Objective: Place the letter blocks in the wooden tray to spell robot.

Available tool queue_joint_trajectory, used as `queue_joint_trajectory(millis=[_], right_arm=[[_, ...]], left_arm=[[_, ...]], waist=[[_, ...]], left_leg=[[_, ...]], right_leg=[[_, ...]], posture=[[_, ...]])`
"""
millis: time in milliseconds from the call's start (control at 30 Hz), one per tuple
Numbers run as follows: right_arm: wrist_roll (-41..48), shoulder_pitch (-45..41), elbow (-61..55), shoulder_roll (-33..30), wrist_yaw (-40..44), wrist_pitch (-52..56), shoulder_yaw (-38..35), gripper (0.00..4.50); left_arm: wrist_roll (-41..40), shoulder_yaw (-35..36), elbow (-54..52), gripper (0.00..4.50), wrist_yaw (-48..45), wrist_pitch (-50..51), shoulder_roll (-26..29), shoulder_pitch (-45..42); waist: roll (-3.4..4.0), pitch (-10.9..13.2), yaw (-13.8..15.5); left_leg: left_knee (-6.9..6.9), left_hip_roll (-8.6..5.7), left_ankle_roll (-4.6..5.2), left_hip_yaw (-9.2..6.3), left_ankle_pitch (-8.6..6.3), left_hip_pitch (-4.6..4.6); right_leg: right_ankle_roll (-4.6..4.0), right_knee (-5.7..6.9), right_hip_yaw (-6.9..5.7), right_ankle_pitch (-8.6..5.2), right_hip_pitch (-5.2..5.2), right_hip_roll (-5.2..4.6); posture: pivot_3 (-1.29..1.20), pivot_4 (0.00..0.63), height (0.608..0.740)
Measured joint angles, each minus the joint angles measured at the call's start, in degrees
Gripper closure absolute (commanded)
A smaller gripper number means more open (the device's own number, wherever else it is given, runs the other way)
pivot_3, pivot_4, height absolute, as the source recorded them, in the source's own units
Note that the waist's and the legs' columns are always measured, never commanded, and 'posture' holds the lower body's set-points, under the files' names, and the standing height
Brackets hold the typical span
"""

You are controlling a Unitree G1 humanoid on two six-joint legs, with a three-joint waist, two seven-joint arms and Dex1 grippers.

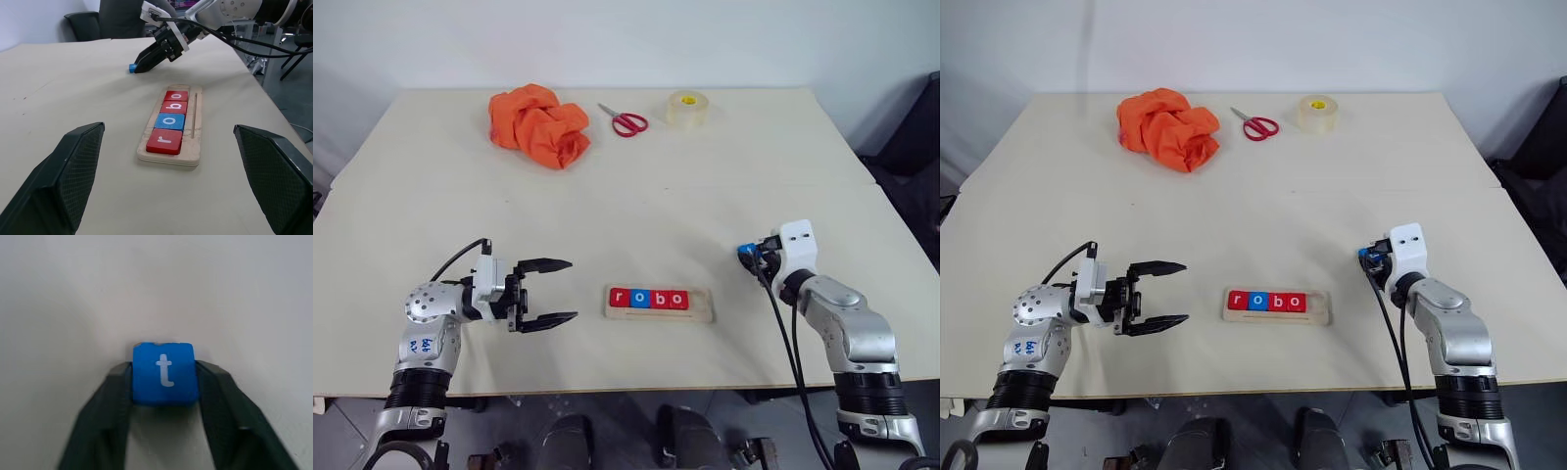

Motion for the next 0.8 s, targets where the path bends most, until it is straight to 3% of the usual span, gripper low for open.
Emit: queue_joint_trajectory(millis=[200, 467, 800], right_arm=[[0.66, 3.91, -14.16, 3.73, -6.34, 4.79, -3.03, 3.03], [6.05, 14.65, -37.49, 11.79, -12.96, 22.61, -5.09, 3.03], [6.22, 17.51, -41.37, 16.62, -17.43, 29.71, -5.16, 3.03]], left_arm=[[-0.01, -0.12, 0.45, 0.0, -0.72, 0.02, 0.01, -0.32], [-0.01, -0.19, 2.01, 0.0, -1.95, 0.42, 0.21, -1.03], [0.0, -0.23, 2.03, 0.0, -2.52, 0.64, 0.21, -1.57]], waist=[[0.01, 0.0, -0.02], [0.01, 0.0, -0.05], [0.01, 0.0, -0.08]], left_leg=[[-0.08, 0.01, -0.01, 0.0, 0.0, -0.06], [-0.09, 0.02, -0.01, -0.05, -0.02, -0.06], [-0.1, 0.02, -0.01, -0.09, -0.02, -0.06]], right_leg=[[-0.02, -0.01, 0.0, -0.02, -0.09, 0.03], [-0.09, -0.02, -0.01, -0.05, -0.08, 0.03], [-0.12, -0.02, -0.02, -0.07, -0.08, 0.04]], posture=[[0.0, 0.15, 0.74], [0.0, 0.15, 0.74], [0.0, 0.15, 0.74]])
